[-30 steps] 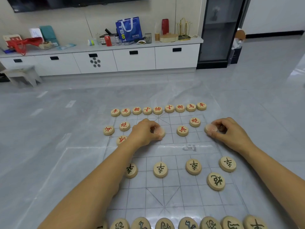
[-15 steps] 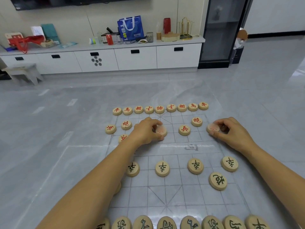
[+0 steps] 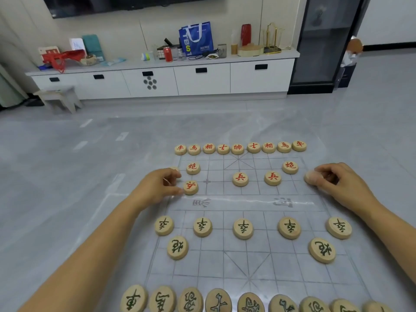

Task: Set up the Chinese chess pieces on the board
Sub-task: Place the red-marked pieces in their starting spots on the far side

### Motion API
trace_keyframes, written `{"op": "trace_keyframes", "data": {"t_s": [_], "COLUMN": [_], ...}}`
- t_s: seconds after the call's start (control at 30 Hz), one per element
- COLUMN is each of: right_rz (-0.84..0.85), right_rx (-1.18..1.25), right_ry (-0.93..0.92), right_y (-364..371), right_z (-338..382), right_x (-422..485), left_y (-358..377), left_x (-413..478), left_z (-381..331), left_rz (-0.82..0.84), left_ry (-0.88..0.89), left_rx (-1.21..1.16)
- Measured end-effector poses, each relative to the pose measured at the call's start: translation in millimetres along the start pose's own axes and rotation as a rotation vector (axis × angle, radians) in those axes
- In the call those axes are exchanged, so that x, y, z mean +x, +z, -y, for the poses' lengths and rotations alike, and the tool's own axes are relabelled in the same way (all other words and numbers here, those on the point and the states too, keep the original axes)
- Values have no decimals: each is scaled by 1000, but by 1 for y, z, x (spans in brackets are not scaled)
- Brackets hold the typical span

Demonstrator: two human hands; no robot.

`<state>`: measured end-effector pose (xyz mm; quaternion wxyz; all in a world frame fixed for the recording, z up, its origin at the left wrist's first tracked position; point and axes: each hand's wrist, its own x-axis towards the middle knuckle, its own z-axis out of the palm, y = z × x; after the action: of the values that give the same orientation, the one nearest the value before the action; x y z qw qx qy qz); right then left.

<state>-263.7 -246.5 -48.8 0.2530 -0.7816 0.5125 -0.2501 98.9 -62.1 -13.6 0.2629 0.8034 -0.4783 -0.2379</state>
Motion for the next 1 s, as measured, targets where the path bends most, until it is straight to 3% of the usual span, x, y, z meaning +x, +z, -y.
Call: {"op": "trace_keyframes", "data": {"t_s": [0.33, 0.5, 0.63, 0.73, 1.0], "right_rz": [-3, -7, 2, -10, 24], "right_rx": [-20, -21, 17, 18, -16], "right_ry": [-8, -11, -24, -24, -6], "right_y": [0, 0, -1, 0, 0], "right_z": [0, -1, 0, 0, -2], "right_x": [1, 1, 0, 0, 1], "left_y": [27, 27, 33, 43, 37], "left_x": [4, 4, 3, 3, 14], "left_z": [-18, -29, -33, -37, -39], "left_rz": [-34, 123, -43, -72, 7], "left_ry": [79, 229, 70, -36, 79], "left_rx": [133, 163, 110, 194, 214]}}
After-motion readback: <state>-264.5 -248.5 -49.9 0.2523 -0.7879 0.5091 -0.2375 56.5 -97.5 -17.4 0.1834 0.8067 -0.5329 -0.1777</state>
